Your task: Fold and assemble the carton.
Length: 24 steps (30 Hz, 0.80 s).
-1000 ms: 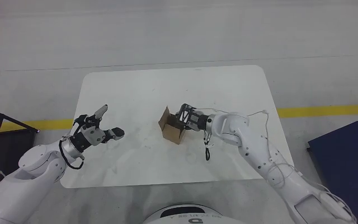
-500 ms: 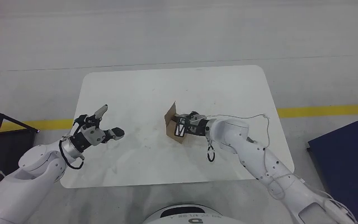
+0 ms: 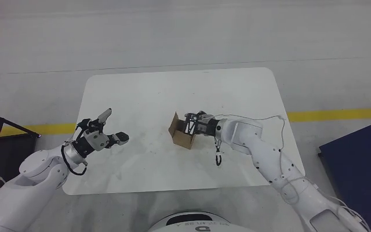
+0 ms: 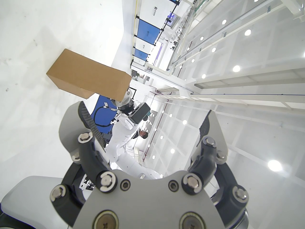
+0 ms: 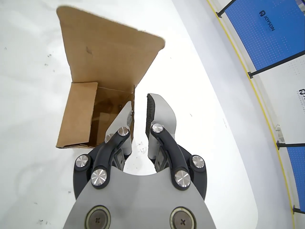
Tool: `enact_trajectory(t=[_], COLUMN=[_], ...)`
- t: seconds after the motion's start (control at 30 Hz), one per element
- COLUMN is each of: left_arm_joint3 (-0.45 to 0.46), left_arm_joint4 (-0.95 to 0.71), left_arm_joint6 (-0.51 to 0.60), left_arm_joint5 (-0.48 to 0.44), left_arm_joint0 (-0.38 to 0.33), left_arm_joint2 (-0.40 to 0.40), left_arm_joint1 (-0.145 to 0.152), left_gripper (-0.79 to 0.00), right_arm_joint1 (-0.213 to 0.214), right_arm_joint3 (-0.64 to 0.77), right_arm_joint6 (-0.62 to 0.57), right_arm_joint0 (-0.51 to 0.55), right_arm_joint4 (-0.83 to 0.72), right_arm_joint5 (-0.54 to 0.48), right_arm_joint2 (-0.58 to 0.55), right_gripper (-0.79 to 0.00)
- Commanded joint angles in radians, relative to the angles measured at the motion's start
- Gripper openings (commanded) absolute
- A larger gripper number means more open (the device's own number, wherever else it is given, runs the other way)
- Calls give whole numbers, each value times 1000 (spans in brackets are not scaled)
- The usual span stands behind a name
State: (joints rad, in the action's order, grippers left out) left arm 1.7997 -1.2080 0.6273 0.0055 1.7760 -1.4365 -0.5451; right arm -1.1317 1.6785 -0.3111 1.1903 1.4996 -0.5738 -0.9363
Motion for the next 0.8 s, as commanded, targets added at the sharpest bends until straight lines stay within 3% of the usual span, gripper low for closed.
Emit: enact_trajectory(t=[0.0,0.13,0.23,0.77], left_arm_joint3=[0,0,0,0], left_arm_joint4=[0,0,0,0], left_arm_joint6=[0,0,0,0], left_arm_joint5=[0,0,0,0], left_arm_joint0=[0,0,0,0], left_arm_joint2=[0,0,0,0], left_arm_joint1=[0,0,0,0], left_gripper=[0,0,0,0], right_arm_joint1=[2,4,5,0], right_arm_joint3=[5,-8,-19,-18], right_arm_joint6=[7,51,50,-49], right_arm_joint0=[10,25,22,14], right_arm_joint4=[-34,-159,-187,-41], right_arm_joint5=[-9,-11,2,-77], right_arm_joint2=[-17,-67,-90,9], right_gripper=[-573,-643,-779,-785])
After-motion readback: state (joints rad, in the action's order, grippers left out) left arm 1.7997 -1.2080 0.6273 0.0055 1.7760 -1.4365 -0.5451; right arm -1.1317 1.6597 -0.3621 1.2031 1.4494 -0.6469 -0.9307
